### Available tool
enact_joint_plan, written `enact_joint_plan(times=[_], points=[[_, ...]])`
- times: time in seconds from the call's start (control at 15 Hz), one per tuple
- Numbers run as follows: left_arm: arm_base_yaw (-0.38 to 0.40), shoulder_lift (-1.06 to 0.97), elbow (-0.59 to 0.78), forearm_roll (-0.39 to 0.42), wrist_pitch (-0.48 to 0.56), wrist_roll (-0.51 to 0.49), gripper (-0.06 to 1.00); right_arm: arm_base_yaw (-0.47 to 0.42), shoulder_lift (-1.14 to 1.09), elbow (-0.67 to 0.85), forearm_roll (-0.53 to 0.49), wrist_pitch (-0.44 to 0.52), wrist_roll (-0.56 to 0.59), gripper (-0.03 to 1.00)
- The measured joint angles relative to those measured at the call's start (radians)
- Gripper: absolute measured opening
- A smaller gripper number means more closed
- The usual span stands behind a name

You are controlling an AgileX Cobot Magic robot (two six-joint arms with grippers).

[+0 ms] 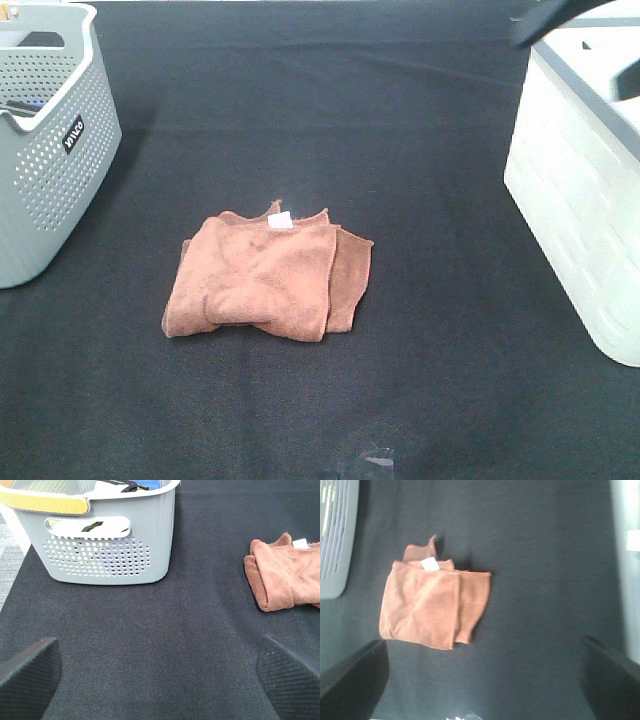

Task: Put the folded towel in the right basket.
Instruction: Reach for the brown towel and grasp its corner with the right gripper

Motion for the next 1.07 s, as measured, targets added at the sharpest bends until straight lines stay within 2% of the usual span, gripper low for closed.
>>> enact_joint_plan(times=[0.13,0.27,0.47,0.67,1.07], points=[[0.000,0.000,0.000,0.000,0.000,0.000,0.99,0.126,0.103,0.000,0.032,-0.080,0.002,0.96],[0.000,0.000,0.000,0.000,0.000,0.000,0.99,0.154,0.142,0.000,0.044,-0.105,0.003,0.96],[0.000,0.000,0.000,0.000,0.000,0.000,0.99,0.216,0.316,0.000,0.091,-0.200,-0.007,0.96],[0.000,0.000,0.000,0.000,0.000,0.000,0.99,0.226,0.474,-0.001,0.181,-0.230,-0.077,0.96],[0.000,0.000,0.000,0.000,0.000,0.000,0.99,0.226,0.629,-0.001,0.208,-0.309,-0.110,0.96]])
